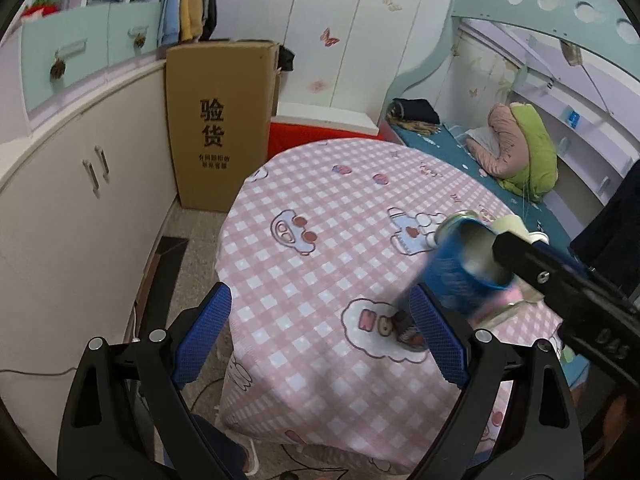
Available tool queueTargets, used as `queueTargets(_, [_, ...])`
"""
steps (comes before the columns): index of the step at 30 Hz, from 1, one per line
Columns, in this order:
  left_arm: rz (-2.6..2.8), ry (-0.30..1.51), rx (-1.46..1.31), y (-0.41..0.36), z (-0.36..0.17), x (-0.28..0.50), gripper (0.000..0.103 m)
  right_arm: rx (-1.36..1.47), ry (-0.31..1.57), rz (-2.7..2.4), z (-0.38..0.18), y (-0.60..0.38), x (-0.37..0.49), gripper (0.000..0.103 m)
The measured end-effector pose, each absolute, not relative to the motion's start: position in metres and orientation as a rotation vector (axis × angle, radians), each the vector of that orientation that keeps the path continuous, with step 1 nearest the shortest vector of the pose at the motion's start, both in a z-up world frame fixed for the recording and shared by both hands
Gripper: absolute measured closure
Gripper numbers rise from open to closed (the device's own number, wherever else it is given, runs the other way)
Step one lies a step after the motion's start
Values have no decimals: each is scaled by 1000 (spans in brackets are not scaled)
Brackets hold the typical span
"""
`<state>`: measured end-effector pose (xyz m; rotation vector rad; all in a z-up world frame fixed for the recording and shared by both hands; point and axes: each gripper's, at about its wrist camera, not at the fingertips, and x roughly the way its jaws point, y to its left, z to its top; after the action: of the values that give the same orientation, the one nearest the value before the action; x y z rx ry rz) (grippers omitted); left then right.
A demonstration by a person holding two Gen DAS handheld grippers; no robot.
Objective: Flip cup upright
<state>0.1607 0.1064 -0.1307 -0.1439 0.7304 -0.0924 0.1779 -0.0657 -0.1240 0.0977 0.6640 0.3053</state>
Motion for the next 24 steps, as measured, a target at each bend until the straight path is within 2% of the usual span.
queueTargets(20, [-103,436,-2,40,-42,56,9,36,345,208,-42,-114,30,17])
queueTargets(22, [-117,419,12,33,-38,48,9,47,320,203,-37,-119,19,9])
queueTargets(24, [-135,385,24,26,-32,41,9,48,283,191,-32,-125,7,9])
